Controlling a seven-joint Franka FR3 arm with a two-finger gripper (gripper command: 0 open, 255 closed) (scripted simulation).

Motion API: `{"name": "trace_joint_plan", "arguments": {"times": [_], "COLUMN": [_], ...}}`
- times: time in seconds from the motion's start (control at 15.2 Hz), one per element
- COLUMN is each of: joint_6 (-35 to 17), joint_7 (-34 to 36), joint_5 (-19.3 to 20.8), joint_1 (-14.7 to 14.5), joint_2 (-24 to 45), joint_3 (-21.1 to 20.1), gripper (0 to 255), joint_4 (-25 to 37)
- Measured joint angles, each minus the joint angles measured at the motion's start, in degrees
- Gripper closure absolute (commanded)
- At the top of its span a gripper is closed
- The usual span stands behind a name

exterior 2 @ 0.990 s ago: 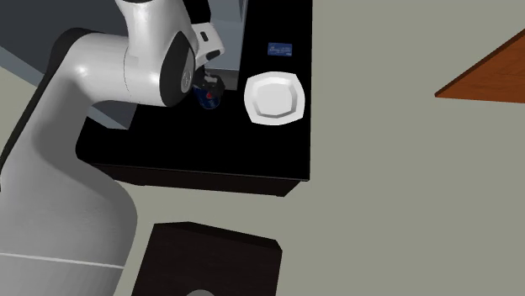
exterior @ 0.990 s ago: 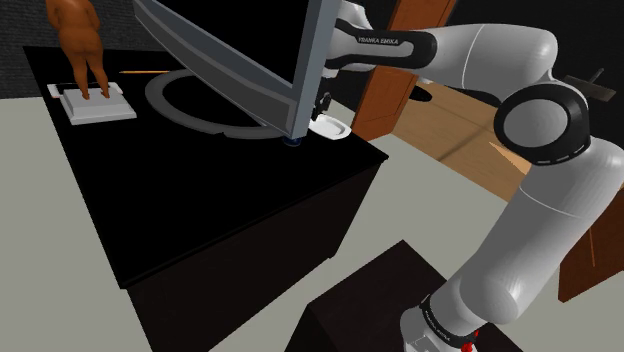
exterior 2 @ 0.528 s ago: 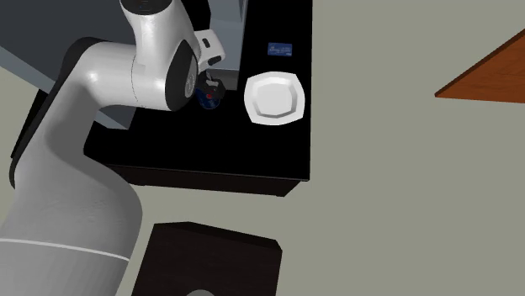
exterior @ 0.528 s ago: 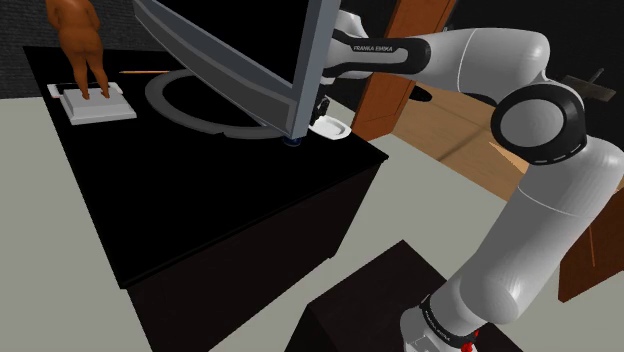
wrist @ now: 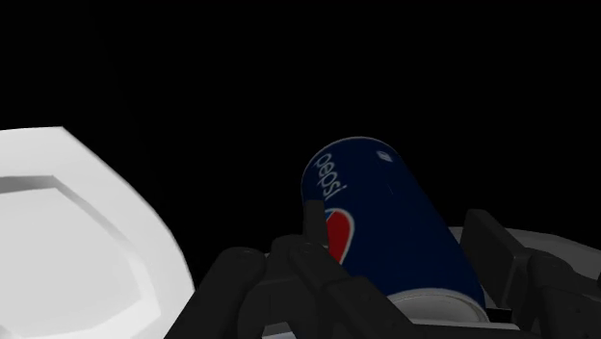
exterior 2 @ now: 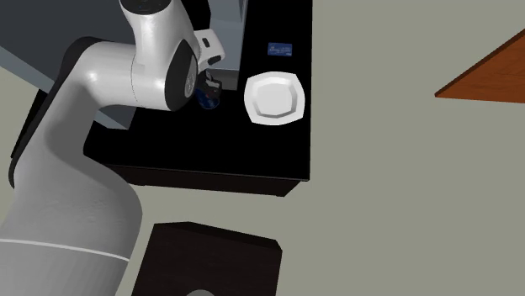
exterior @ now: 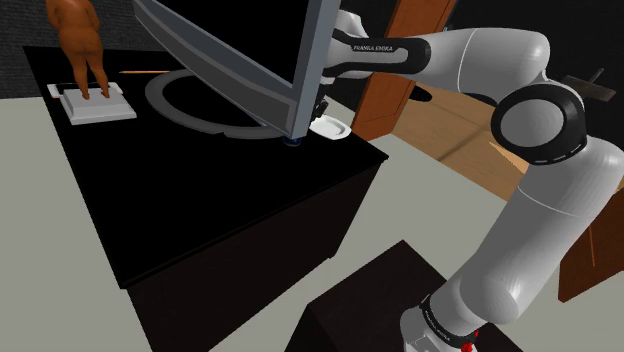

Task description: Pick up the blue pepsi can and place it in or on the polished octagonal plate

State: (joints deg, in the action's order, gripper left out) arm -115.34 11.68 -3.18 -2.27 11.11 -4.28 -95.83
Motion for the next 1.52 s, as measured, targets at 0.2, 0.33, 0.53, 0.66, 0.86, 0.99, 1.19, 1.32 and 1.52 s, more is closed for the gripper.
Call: {"name": "trace_joint_plan", "arguments": {"times": [0.2, 0.33, 0.53, 0.66, 0.86, 0.99, 1.19, 1.32, 1.52], "joint_6": [0.01, -0.01, 1.50, 2.92, 5.20, 6.72, 9.11, 10.70, 12.79], "joint_7": [0.00, -0.01, 0.12, 0.15, 0.22, 0.40, 0.59, 0.69, 0.23], "joint_5": [0.00, -0.01, 0.04, 0.06, 0.10, 0.14, 0.19, 0.24, 0.15], "joint_1": [0.00, 0.00, -0.01, 0.02, 0.05, 0.00, -0.03, -0.04, 0.30], "joint_2": [0.00, -0.02, -0.11, -0.03, -0.11, -0.17, -0.07, 0.21, 0.51], "joint_3": [0.00, -0.01, 0.00, 0.02, 0.04, 0.01, -0.01, -0.01, 0.19], "gripper": [255, 255, 255, 255, 255, 255, 255, 255, 255], "joint_4": [0.00, -0.03, 1.29, 2.79, 4.98, 6.45, 8.95, 10.82, 13.17]}}
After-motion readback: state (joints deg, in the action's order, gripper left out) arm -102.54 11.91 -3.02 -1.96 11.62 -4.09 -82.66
